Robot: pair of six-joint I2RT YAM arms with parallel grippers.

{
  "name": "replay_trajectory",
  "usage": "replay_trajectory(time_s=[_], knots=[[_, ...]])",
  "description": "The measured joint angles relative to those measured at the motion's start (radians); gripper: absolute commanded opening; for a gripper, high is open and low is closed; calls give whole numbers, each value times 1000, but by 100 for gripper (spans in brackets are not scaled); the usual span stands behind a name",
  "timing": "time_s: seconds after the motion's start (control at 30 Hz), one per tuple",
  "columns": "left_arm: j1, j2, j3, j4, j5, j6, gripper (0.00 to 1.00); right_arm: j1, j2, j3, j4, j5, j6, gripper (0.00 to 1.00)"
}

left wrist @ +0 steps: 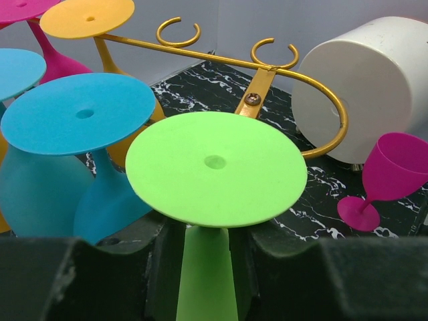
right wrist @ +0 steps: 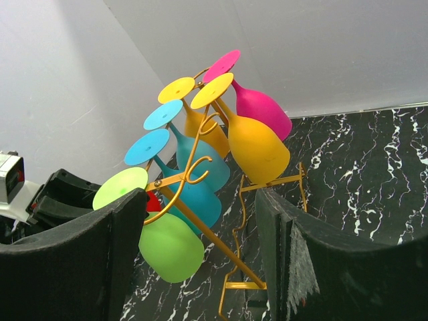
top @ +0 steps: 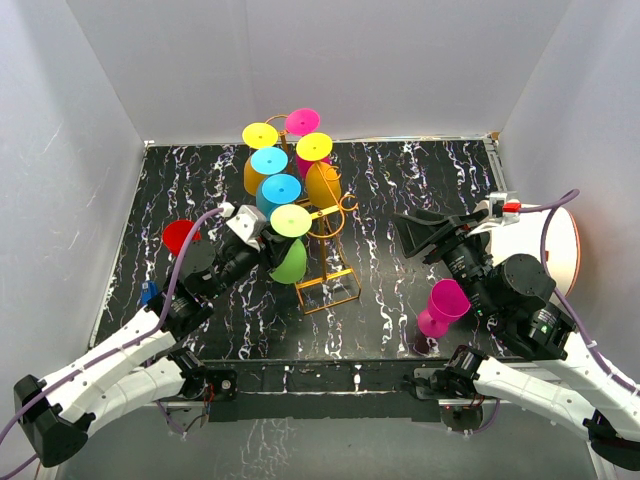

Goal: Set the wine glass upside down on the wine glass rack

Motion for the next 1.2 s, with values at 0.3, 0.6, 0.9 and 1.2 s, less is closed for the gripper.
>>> replay_trajectory(time_s=[0.3,0.6,0.9,1.2], knots=[[0,-21,1,-91,0,-37,52,0,10,0,-2,0,8,64],[0,-163,64,-318,-20,-67,68,0,50,64,-103,78,36,63],[0,-220,231,-454,-106,-29,89,0,241,347,-608,312,312,58],[1,-201,340,-468,-245,8,99,0,290,322,-1058,365,695,49]])
